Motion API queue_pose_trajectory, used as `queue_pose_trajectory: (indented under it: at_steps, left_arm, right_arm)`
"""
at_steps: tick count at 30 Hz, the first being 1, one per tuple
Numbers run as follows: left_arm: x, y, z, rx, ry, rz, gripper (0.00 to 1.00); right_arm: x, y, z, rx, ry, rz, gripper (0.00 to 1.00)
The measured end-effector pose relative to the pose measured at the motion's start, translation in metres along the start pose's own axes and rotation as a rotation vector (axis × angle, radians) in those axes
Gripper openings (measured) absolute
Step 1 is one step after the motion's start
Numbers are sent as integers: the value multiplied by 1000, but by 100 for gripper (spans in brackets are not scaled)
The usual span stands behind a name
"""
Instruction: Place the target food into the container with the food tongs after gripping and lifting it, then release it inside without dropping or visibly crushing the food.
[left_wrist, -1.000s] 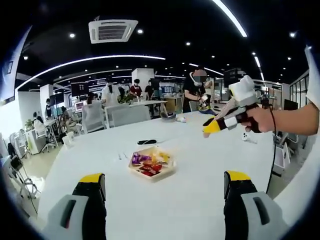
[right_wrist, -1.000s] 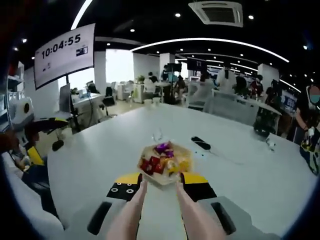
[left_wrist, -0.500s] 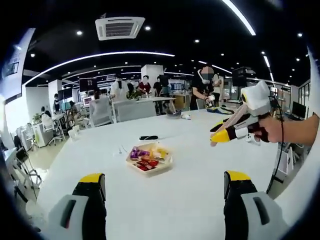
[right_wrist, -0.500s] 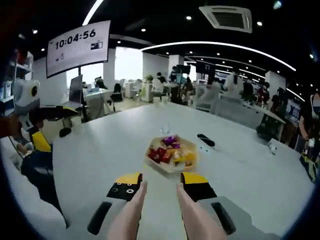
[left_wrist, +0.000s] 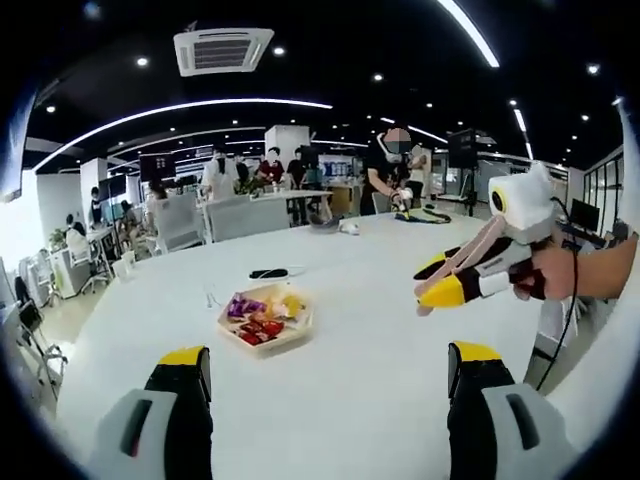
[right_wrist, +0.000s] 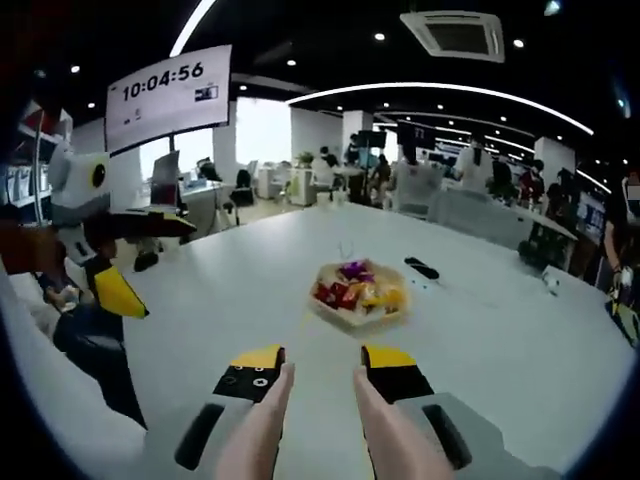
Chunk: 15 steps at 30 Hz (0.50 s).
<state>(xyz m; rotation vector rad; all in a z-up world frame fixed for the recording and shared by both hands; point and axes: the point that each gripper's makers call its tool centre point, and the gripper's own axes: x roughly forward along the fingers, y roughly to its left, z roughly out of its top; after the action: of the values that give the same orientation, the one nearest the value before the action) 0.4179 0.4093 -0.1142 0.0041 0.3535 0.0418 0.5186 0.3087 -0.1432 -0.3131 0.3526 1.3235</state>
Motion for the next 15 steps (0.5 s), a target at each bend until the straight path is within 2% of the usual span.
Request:
queue_pose_trajectory:
  at_steps: [3, 6, 11, 15]
  left_arm:
    - [3, 3, -3, 12, 20, -14, 99]
    - [6, 7, -1, -1, 10, -37, 99]
    - [7, 8, 8, -11, -27, -69, 99]
    - [9, 12, 6, -30, -20, -86, 99]
  right_arm:
    - [2, 6, -7, -9, 16, 12, 30]
    - [7, 17, -10, -13, 21, 40, 30]
    - [9, 29, -1, 12, -1, 66, 30]
    - [12, 36, 1, -13, 7, 83, 30]
